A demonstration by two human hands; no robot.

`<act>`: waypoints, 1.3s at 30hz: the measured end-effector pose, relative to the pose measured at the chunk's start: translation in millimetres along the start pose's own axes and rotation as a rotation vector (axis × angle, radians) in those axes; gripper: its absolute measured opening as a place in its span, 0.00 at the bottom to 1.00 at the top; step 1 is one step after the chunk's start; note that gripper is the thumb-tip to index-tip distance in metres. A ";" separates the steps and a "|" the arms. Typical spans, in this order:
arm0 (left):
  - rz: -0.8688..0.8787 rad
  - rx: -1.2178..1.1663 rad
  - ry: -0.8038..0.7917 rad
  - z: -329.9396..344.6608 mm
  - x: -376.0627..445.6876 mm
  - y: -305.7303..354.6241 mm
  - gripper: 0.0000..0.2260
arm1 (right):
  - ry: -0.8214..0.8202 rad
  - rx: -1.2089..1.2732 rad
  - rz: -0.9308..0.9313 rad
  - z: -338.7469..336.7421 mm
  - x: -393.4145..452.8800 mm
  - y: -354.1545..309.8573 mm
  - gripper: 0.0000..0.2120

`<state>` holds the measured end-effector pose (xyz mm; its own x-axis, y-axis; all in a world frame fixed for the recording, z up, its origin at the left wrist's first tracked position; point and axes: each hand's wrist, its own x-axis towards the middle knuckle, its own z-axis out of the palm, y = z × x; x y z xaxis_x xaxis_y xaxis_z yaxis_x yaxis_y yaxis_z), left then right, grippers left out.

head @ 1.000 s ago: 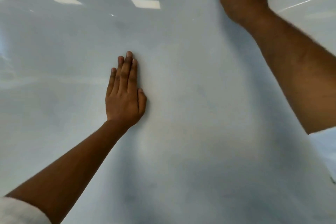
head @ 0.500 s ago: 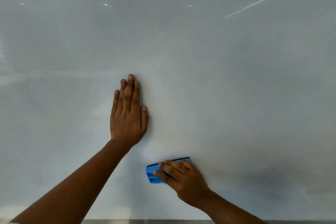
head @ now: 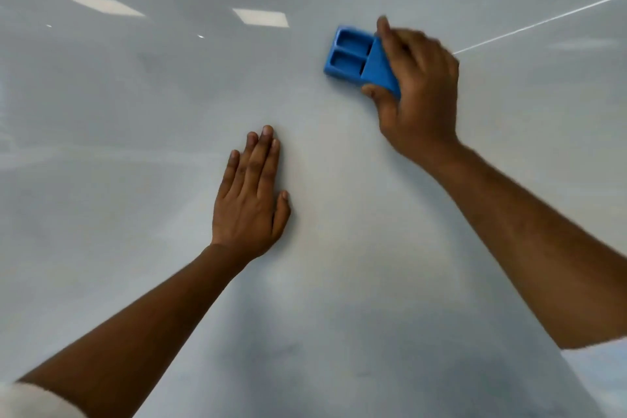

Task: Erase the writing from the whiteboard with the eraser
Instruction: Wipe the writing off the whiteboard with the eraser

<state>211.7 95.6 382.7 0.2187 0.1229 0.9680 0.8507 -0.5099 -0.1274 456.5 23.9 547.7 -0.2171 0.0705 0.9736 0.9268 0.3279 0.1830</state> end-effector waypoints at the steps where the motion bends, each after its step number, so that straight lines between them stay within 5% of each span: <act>1: -0.001 0.016 0.015 1.0 1.8 1.2 0.33 | 0.001 -0.013 -0.006 -1.1 17.0 4.9 0.32; 5: 0.003 0.029 0.053 6.5 -2.7 1.7 0.32 | -0.004 0.023 -0.042 7.2 -7.8 -4.1 0.30; 11: 0.008 0.009 0.069 15.7 -15.1 0.4 0.31 | -0.071 0.097 -0.075 39.9 -189.2 -44.8 0.25; 18: -0.014 -0.027 -0.057 14.4 -73.5 20.2 0.32 | -0.499 0.076 -0.230 39.5 -367.2 -87.6 0.25; 21: -0.010 -0.068 -0.116 0.4 -66.0 21.7 0.35 | -0.613 0.088 -0.217 18.5 -335.5 -84.2 0.27; 27: 0.017 -0.105 -0.125 -12.4 -9.5 20.9 0.37 | -0.205 0.061 0.107 -26.5 -148.4 -22.7 0.24; 32: 0.071 -0.097 -0.128 -5.4 22.6 39.6 0.34 | -0.040 0.006 0.188 -49.2 -23.3 33.1 0.28; 39: 0.035 -0.061 -0.022 25.7 12.9 84.5 0.32 | -0.037 0.032 -0.013 -33.4 -96.1 54.2 0.24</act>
<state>298.7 75.9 378.9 0.2585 0.1228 0.9582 0.8120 -0.5650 -0.1466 537.8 3.4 468.6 -0.2409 0.1006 0.9653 0.9136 0.3593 0.1905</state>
